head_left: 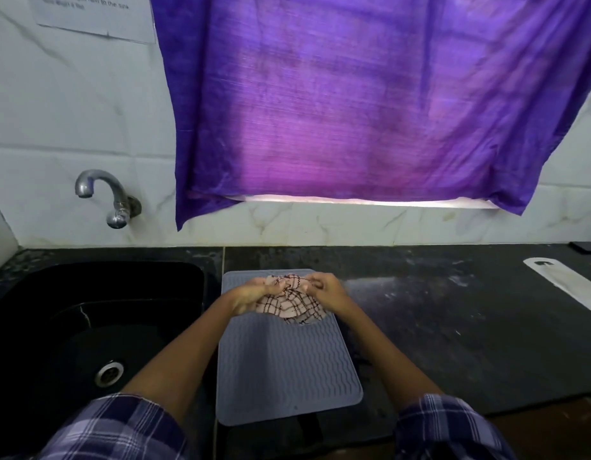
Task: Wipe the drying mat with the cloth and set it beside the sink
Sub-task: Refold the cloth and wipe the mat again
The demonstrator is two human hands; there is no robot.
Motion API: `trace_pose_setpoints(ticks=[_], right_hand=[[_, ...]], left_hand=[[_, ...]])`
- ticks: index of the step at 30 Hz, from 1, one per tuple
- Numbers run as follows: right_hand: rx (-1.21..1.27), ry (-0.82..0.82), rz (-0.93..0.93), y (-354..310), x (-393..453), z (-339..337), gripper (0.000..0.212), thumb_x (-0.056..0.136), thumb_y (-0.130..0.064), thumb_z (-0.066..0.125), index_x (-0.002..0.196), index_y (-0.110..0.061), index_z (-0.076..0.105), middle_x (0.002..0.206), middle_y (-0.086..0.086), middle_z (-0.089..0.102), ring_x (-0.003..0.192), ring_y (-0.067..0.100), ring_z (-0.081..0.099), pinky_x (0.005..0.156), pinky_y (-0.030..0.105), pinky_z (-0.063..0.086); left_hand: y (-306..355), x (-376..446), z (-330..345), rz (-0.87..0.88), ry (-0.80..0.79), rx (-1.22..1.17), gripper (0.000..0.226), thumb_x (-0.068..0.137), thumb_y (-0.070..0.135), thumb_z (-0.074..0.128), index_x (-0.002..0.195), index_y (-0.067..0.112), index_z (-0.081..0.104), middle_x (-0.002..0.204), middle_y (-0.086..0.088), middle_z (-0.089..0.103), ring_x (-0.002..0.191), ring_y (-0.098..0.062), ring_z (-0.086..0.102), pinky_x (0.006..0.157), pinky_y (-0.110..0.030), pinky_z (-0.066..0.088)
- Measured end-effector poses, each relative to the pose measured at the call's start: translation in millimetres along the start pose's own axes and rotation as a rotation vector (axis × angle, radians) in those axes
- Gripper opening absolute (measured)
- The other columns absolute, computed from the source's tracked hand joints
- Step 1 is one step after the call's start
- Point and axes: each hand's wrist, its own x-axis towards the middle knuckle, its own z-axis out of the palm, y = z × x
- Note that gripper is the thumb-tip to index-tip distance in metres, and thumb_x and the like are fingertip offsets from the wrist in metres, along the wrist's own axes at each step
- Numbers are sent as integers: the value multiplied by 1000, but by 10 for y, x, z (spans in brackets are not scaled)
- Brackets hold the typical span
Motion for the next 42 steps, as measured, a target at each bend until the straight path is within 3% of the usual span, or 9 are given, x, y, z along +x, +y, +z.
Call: trace_pose_setpoints(ticks=[6, 10, 20, 25, 31, 34, 37, 39, 42], right_hand=[[-112, 87, -87, -168, 307, -129, 17, 92, -12, 55, 99, -4, 68, 102, 13, 70, 89, 11, 58, 73, 23, 43], [-144, 72, -121, -274, 414, -148, 16, 91, -13, 57, 98, -5, 70, 89, 3, 69, 73, 1, 57, 70, 17, 45], [194, 78, -21, -391, 598, -319, 44, 85, -26, 68, 123, -7, 56, 86, 1, 66, 82, 15, 64, 73, 26, 52], [249, -71, 305, -6, 526, -405, 68, 86, -42, 62, 143, -16, 34, 136, 12, 52, 110, 25, 59, 74, 34, 56], [764, -116, 403, 88, 733, -347, 79, 88, -70, 24, 139, -12, 38, 133, 19, 55, 111, 31, 57, 83, 40, 50], [782, -185, 360, -100, 820, -314, 57, 93, -55, 42, 121, -7, 57, 112, 16, 64, 104, 29, 59, 77, 36, 53], [684, -54, 277, -284, 909, -279, 26, 90, -4, 55, 114, -4, 61, 96, 14, 67, 79, 24, 62, 68, 34, 53], [622, -6, 260, -360, 960, -269, 30, 89, 6, 51, 117, -2, 59, 89, 12, 69, 74, 22, 64, 65, 34, 54], [577, 21, 228, -378, 1012, -218, 27, 90, 4, 53, 116, 0, 60, 96, 14, 70, 83, 25, 67, 72, 35, 56]], left_hand=[[298, 73, -303, -172, 61, 621, 47, 91, 26, 63, 134, 11, 53, 126, -11, 61, 118, -31, 56, 91, -44, 50], [387, 135, -295, -13, 7, 499, 80, 85, 32, 70, 150, 24, 24, 153, -6, 30, 140, -31, 33, 108, -49, 36], [492, 305, -161, 285, 41, 446, 27, 87, 10, 67, 110, -6, 67, 85, -5, 66, 71, -6, 58, 61, -7, 48], [435, 367, -242, 356, 164, 392, 27, 92, 3, 58, 116, -8, 59, 100, -11, 62, 89, -17, 60, 81, -26, 51], [547, 381, -232, 853, 383, 755, 19, 81, -9, 59, 99, -2, 60, 98, -11, 60, 90, -22, 54, 78, -30, 40], [588, 364, -126, 965, 489, 898, 25, 73, -11, 63, 91, 6, 63, 104, -6, 62, 97, -19, 53, 84, -30, 43], [592, 370, -46, 719, 479, 557, 40, 72, -17, 61, 108, 1, 58, 115, -15, 56, 107, -27, 55, 83, -25, 45], [610, 318, -5, 390, 432, 228, 57, 79, -14, 58, 130, 6, 43, 123, -12, 50, 104, -23, 57, 70, -23, 52], [628, 299, -20, 223, 350, 72, 52, 83, -12, 51, 132, 2, 45, 127, -17, 54, 114, -28, 55, 88, -33, 50]])
